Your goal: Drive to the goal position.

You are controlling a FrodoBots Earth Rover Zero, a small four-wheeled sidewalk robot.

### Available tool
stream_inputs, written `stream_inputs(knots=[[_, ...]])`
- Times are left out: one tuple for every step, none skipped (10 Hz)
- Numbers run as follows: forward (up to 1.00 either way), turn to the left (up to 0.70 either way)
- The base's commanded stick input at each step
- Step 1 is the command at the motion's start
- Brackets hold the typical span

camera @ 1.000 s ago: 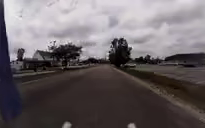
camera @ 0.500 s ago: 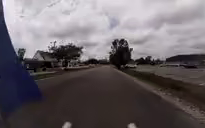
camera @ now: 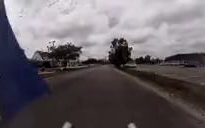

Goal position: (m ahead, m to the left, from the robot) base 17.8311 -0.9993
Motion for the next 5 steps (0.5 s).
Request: stream_inputs(knots=[[0.60, 0.00], [0.60, 0.00], [0.60, 0.00], [0.60, 0.00], [0.60, 0.00]])
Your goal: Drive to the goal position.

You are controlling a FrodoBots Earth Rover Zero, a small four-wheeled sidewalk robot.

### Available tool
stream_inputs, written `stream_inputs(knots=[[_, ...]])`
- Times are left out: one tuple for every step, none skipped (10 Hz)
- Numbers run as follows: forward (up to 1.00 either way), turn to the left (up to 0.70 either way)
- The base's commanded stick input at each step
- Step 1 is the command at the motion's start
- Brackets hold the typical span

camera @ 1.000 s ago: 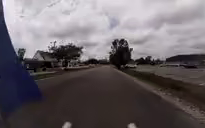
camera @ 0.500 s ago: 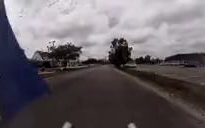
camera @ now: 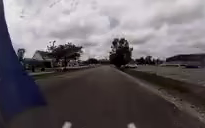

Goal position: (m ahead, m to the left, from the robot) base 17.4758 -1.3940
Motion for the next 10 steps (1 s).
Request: stream_inputs(knots=[[0.60, 0.00], [0.60, 0.00], [0.60, 0.00], [0.60, 0.00], [0.60, 0.00], [0.60, 0.00], [0.60, 0.00], [0.60, 0.00], [0.60, 0.00], [0.60, 0.00]])
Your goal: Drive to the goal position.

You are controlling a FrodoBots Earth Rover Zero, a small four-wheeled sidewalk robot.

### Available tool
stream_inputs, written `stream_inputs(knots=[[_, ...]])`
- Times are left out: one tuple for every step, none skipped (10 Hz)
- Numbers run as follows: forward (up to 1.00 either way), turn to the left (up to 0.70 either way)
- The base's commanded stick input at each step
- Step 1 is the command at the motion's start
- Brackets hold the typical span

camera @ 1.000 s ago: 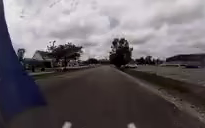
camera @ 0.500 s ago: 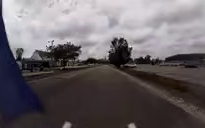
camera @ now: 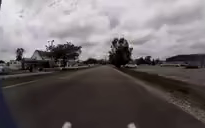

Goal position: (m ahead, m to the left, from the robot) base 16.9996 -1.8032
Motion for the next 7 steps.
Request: stream_inputs(knots=[[0.60, 0.00], [0.60, 0.00], [0.60, 0.00], [0.60, 0.00], [0.60, 0.00], [0.60, 0.00], [0.60, 0.00]])
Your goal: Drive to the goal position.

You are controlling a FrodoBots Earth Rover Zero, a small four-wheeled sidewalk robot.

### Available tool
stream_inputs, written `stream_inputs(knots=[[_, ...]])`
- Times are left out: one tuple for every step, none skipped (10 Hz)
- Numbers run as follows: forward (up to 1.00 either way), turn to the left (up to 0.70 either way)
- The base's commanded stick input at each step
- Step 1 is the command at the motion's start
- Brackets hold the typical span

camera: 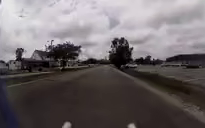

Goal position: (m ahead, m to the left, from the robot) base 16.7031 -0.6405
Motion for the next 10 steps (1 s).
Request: stream_inputs(knots=[[0.60, 0.00], [0.60, 0.00], [0.60, 0.00], [0.60, 0.00], [0.60, 0.00], [0.60, 0.00], [0.60, 0.00], [0.60, 0.00], [0.60, 0.00], [0.60, 0.00]])
